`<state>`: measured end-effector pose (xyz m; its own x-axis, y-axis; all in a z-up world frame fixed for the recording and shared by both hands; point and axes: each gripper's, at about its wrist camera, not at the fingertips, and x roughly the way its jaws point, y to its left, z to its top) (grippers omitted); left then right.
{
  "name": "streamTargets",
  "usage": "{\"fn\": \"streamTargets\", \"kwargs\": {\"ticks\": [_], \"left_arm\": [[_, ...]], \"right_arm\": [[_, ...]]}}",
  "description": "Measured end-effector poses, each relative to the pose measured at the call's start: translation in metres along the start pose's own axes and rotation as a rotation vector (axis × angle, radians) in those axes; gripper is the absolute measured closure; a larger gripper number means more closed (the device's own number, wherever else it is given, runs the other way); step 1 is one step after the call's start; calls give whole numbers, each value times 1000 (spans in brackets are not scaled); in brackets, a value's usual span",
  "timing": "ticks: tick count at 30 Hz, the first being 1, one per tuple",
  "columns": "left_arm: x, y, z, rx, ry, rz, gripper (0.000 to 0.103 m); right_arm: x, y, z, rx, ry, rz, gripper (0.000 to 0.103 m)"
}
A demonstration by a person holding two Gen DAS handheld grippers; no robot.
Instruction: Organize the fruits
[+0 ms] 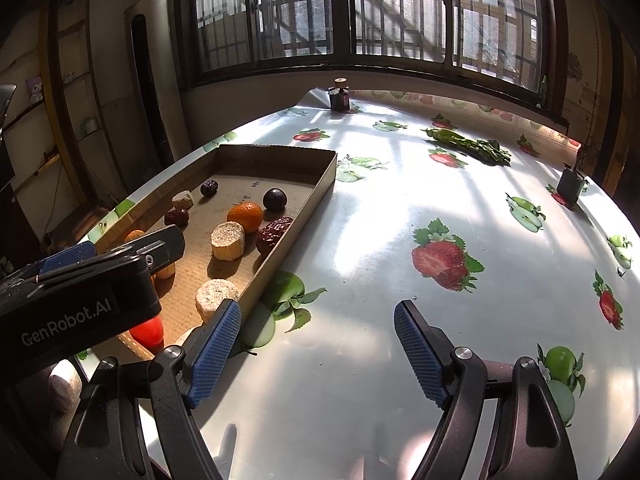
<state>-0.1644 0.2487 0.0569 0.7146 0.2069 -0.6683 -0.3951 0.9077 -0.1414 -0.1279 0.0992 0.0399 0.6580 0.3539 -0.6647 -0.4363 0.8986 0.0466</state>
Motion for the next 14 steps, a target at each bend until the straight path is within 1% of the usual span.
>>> {"fn": "streamTargets", "kwargs": {"ticks": [8, 14], "left_arm": [[0, 7, 4, -7, -2, 12, 0], [-10, 12, 17, -22, -6, 12, 0]], "right_arm": [[3, 4, 0, -12, 11, 10, 19], [-2, 1, 2, 10, 19, 49, 19]]}}
